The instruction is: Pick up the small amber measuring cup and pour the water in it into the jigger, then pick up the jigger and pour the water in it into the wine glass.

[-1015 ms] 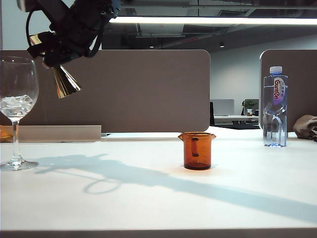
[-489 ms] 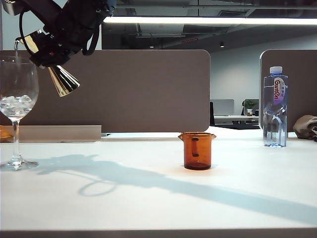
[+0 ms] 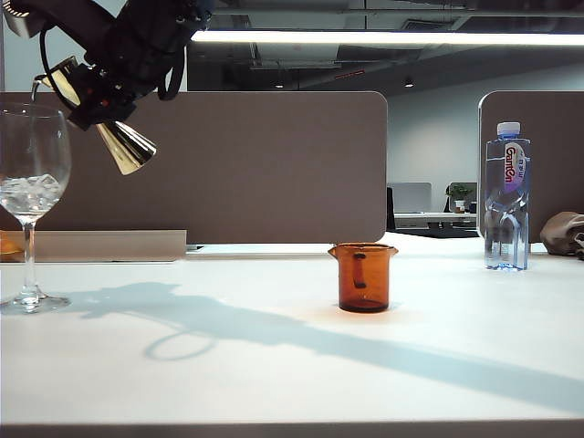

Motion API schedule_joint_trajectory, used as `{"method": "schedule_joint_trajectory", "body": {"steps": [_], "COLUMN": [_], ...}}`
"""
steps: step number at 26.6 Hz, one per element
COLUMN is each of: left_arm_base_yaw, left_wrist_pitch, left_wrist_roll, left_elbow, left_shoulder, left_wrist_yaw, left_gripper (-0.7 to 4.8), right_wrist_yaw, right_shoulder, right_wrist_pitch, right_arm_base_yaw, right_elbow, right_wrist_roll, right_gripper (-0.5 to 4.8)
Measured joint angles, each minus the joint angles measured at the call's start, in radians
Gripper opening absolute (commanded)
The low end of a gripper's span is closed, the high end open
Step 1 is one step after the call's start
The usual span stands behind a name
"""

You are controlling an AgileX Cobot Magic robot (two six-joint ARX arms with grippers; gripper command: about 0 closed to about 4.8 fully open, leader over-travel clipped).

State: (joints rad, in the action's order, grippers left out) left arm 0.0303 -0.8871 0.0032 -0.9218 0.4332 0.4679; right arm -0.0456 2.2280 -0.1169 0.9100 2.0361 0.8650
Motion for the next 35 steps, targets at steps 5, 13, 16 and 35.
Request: {"method": "schedule_joint_trajectory", "body": {"steps": [5,13,16,35], "left_arm_base_yaw": [0.000,0.000,0.000,0.000], "left_wrist_pitch": [0.000,0.000,0.000,0.000], "left_wrist_roll": [0.000,0.000,0.000,0.000], "left_elbow": [0.000,0.000,0.000,0.000], "left_shoulder": [0.000,0.000,0.000,0.000], "left_wrist_yaw": [0.000,0.000,0.000,0.000], "left_gripper": [-0.02,-0.02,-0.02,-0.02], "right_wrist_yaw": [-0.010,-0.050,-0.052,-0.040], "right_shoulder": [0.000,0.018,0.021,0.021], "right_wrist_pitch": [0.016,0.133,0.178,0.434], "right_arm_base_yaw": [-0.009,-0.009,-0.009,-0.008], "right_elbow": [0.000,0.003,0.003,0.004], "right_wrist_roll": [0.054,0.219,0.273,0.621], "right_gripper": [-0.01,-0.01,-0.01,-0.01]}}
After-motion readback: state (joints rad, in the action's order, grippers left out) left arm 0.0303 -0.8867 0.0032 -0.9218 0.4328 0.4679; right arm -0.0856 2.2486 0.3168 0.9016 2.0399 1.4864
